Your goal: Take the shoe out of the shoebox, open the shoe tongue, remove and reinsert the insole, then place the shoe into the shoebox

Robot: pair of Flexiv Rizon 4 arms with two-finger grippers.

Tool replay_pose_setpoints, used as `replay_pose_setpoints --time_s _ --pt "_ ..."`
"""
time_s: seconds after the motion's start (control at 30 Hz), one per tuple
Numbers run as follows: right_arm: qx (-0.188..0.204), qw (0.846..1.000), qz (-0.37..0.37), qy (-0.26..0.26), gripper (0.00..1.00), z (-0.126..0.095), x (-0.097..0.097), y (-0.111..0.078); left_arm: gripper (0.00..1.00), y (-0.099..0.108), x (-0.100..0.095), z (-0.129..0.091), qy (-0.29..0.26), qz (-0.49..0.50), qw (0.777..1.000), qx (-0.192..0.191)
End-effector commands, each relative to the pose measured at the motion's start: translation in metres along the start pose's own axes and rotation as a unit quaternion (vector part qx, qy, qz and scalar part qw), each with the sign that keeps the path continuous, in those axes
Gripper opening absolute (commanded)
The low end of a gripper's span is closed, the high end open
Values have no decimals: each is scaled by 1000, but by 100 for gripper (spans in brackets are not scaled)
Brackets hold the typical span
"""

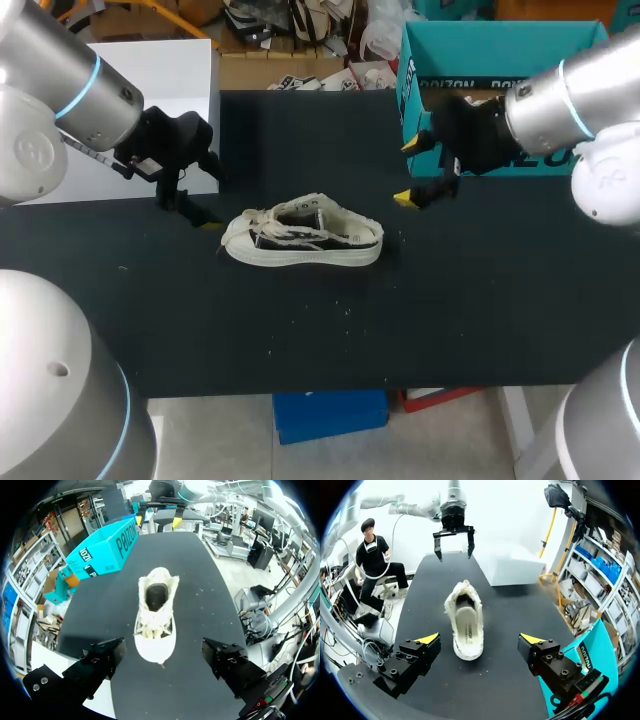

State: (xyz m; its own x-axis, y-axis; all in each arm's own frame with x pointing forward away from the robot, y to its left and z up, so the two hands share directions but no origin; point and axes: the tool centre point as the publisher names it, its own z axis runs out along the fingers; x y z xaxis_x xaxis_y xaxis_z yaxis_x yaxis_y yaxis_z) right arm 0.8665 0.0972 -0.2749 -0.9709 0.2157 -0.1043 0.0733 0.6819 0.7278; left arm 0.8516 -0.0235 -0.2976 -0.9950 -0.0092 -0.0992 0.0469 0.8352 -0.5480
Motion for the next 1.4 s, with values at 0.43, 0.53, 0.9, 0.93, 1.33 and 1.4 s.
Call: replay_pose_setpoints --time_s 0.43,0.53,0.9,0.93,1.33,1.4 --pt "-54 998 -6 34 100 38 5 -15 100 1 1 0 -2 1 1000 1" --pt "-51 998 -5 38 100 45 4 -17 100 1 1 0 -2 1 1000 1" --pt "-72 997 2 37 100 76 12 -31 100 1 1 0 -2 1 1000 1" --pt "-73 997 3 37 100 78 13 -32 100 1 1 0 -2 1 1000 1" --pt "-72 996 8 51 100 108 23 -40 100 1 1 0 -2 1 1000 1" --pt "-73 996 8 52 100 112 23 -43 100 1 1 0 -2 1 1000 1"
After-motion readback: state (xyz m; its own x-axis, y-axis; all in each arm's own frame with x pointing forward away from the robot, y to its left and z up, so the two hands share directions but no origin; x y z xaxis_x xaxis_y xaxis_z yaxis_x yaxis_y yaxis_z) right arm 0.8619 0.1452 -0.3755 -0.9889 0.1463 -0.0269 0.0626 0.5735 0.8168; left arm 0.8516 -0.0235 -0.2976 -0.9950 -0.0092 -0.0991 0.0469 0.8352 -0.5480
